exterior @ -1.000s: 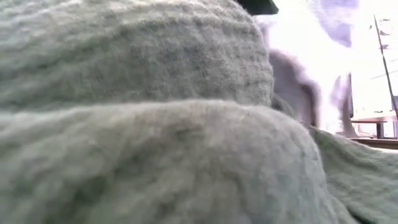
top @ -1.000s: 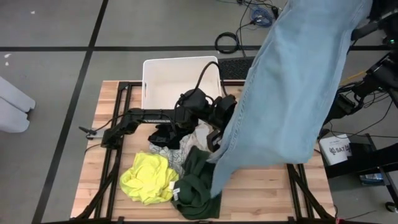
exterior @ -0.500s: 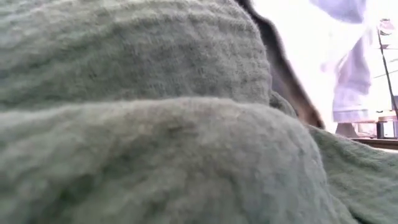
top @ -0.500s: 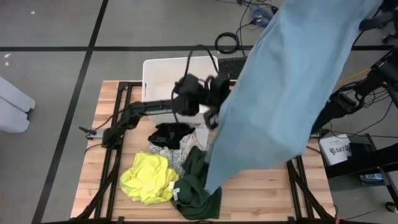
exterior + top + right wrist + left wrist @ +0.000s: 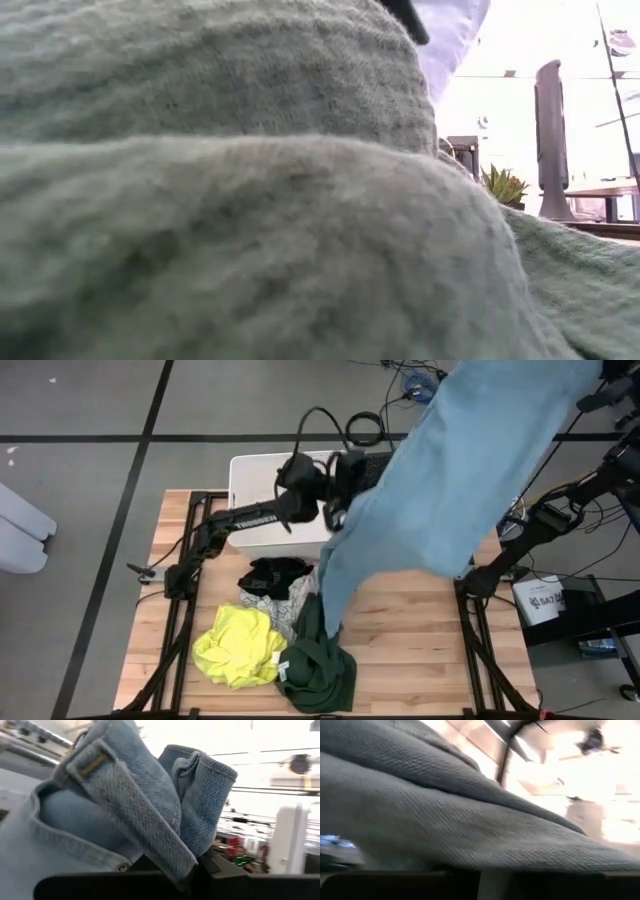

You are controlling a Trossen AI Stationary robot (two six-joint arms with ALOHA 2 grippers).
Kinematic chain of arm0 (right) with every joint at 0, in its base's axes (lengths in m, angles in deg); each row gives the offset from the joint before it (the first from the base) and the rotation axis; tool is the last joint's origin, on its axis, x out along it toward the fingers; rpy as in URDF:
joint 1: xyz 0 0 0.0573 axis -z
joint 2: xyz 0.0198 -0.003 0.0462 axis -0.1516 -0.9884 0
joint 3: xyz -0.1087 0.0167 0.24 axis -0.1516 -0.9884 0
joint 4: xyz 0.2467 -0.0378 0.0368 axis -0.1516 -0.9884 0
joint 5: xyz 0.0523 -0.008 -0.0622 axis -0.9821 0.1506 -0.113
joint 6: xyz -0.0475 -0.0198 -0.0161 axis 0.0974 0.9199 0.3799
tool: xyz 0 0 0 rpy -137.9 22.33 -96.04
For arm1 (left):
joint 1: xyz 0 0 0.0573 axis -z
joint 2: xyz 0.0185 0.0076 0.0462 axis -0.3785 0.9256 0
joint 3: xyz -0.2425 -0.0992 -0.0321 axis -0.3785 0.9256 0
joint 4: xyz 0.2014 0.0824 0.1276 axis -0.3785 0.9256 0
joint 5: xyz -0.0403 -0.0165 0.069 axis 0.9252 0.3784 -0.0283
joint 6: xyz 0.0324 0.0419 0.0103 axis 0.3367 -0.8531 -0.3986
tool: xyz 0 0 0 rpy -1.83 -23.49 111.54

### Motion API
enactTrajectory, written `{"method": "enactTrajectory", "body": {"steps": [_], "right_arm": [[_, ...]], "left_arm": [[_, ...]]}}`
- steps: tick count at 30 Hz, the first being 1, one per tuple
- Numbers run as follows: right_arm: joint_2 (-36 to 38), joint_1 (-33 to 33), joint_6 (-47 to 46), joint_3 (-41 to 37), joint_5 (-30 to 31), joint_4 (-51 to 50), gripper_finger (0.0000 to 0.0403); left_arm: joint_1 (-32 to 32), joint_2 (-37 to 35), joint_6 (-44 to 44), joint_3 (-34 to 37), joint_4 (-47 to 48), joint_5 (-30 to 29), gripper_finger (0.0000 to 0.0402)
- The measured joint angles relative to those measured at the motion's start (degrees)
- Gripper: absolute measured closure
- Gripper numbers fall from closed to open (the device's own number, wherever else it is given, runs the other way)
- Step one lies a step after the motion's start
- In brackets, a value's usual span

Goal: Fold laundry
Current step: Fold the denim pants

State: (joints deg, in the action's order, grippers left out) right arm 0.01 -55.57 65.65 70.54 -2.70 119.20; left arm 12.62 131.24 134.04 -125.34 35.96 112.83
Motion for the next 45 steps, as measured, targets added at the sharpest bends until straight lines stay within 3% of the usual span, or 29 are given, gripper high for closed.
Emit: {"method": "enactTrajectory", "body": {"steps": [8,17,22,27,32,38,45], "right_arm": [[-0.14,-5.28,-3.29,-6.08,3.07,-0.31,0.038],[0.02,-6.14,-18.59,-14.95,3.3,-6.33,0.038],[-0.96,-5.29,-29.73,-19.44,-3.26,-12.78,0.038],[-1.98,2.51,-28.44,-19.9,-3.24,-12.68,0.038],[0.47,14.11,-29.59,-18.58,-7.46,-13.77,0.038],[4.06,23.54,-44.9,-16.67,-18.13,-30.35,0.038],[2.19,30.32,-60.04,-16.75,-18.72,-51.4,0.038]], "left_arm": [[8.97,0.0,-15.81,-0.02,3.15,4.59,0.0286],[15.05,0.0,-16.5,-0.01,-3.12,2.95,0.0286],[16.19,0.0,-16.51,-0.01,-5.75,-1.09,0.0286],[10.5,0.0,-11.77,0.0,-5.44,-11.62,0.0291],[1.7,0.0,-7.49,-0.02,-3.76,-16.58,0.0303],[-5.85,0.86,-4.22,-0.02,-5.02,-18.15,0.0304],[-3.68,4.12,-1.43,-0.02,-7.4,-14.05,0.0304]]}}
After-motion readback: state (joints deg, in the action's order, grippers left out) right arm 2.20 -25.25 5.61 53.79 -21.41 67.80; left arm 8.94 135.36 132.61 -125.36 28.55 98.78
